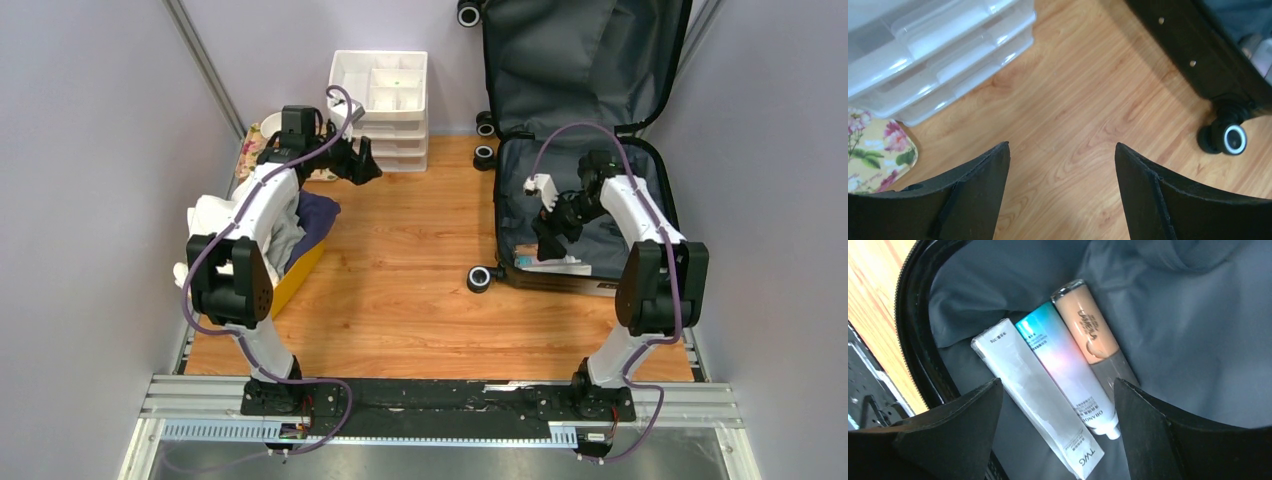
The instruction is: Open, take out, and arrange the luggage
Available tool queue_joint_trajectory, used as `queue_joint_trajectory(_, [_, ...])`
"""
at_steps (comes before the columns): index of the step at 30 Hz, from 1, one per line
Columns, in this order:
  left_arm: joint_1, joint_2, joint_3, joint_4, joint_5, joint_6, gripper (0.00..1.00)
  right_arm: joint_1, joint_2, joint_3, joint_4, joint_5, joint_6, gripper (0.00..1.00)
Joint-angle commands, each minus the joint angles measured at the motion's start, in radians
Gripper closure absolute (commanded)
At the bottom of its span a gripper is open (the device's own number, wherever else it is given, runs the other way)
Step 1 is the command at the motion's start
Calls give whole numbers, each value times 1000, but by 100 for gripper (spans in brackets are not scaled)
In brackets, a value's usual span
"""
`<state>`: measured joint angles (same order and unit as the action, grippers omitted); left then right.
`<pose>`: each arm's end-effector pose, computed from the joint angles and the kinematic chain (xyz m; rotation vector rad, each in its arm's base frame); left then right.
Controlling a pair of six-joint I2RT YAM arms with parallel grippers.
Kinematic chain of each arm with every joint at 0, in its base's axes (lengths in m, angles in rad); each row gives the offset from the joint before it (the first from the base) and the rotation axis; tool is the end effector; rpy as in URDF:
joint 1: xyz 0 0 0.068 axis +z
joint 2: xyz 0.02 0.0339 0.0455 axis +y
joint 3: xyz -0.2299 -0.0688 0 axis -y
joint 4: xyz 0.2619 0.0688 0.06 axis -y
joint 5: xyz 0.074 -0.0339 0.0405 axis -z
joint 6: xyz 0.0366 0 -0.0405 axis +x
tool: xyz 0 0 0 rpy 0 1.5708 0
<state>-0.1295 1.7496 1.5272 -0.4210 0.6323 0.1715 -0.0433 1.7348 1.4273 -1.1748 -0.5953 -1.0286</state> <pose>0.4062 -0.0747 0.2784 0.6608 2.0442 -0.6711 0.3351 0.0060 0.2143 -1.3045 2.3529 0.6487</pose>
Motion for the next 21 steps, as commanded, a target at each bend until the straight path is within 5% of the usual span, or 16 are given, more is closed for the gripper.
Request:
queue_joint_trajectory(1, [5, 7, 60, 133, 64, -127, 16, 39, -52, -41, 75, 64, -145, 16])
queue_joint_trajectory(14, [14, 289, 419, 109, 36, 515, 21, 69, -26, 36, 116, 130, 40, 14])
queue_joint_trajectory(16, [16, 326, 461, 168, -21, 484, 22, 69, -24, 65, 115, 141, 71, 14])
queue_joint_trajectory(21, [13, 377, 504, 356, -147, 44, 37, 68, -23, 96, 121, 147, 183, 15])
